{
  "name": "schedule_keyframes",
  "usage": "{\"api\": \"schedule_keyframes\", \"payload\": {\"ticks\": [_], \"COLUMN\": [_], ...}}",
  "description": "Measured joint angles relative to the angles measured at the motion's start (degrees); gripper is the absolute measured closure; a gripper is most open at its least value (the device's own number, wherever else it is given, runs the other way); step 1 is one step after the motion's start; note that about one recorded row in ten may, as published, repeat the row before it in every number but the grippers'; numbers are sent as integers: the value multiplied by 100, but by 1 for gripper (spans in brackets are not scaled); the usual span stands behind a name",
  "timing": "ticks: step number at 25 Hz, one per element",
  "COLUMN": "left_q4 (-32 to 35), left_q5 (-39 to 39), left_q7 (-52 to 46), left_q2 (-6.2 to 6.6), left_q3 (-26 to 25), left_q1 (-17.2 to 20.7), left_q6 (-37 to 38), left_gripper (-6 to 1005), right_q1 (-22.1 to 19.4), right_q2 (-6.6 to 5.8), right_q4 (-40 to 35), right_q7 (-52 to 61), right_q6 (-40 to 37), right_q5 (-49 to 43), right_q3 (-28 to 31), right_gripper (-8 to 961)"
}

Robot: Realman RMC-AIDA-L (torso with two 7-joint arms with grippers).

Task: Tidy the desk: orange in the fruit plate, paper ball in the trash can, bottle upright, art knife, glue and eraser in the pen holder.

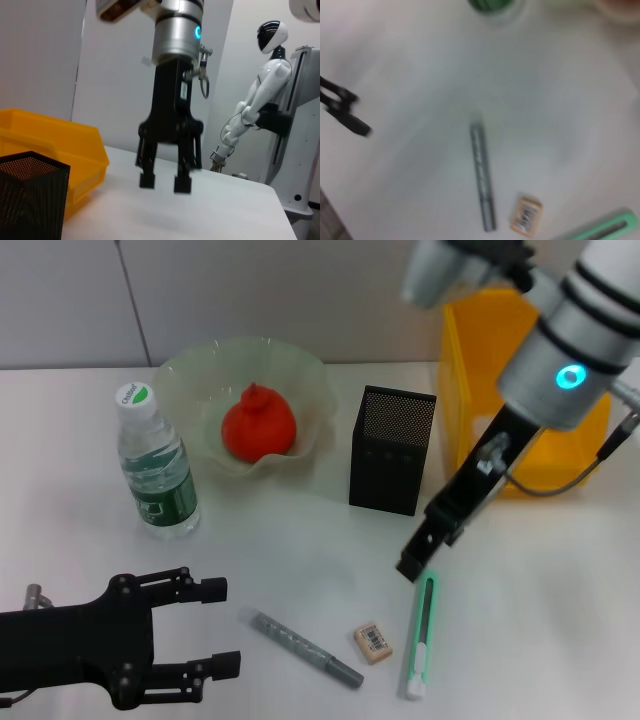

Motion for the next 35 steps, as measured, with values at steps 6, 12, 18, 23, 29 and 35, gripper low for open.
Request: {"api": "schedule_keyframes", "payload": {"ticks": [6,12,18,23,29,35], "left_q4": [-7,-11,-18,-18,-92,-96], "left_q5": [4,7,7,10,15,15], "left_q7": [-18,-11,-7,-5,-21,-30], "left_q2": [-26,-118,-151,-160,-161,-165], "left_q3": [-1,-33,-27,-1,1,-5], "left_q1": [-3,13,24,36,1,-7], "left_q6": [-106,-204,-264,-355,-400,-402], "left_gripper": [219,219,219,219,219,219], "right_q1": [509,641,585,486,362,349], "right_q2": [176,224,239,240,240,240], "right_q4": [765,1362,1593,1523,1320,1355], "right_q7": [68,378,377,279,268,850], "right_q6": [379,902,1353,1675,1810,1860], "right_q5": [-720,-743,-332,-80,168,245], "right_q3": [-87,-657,-1200,-1921,-2514,-2522], "right_gripper": [178,178,179,179,178,179]}}
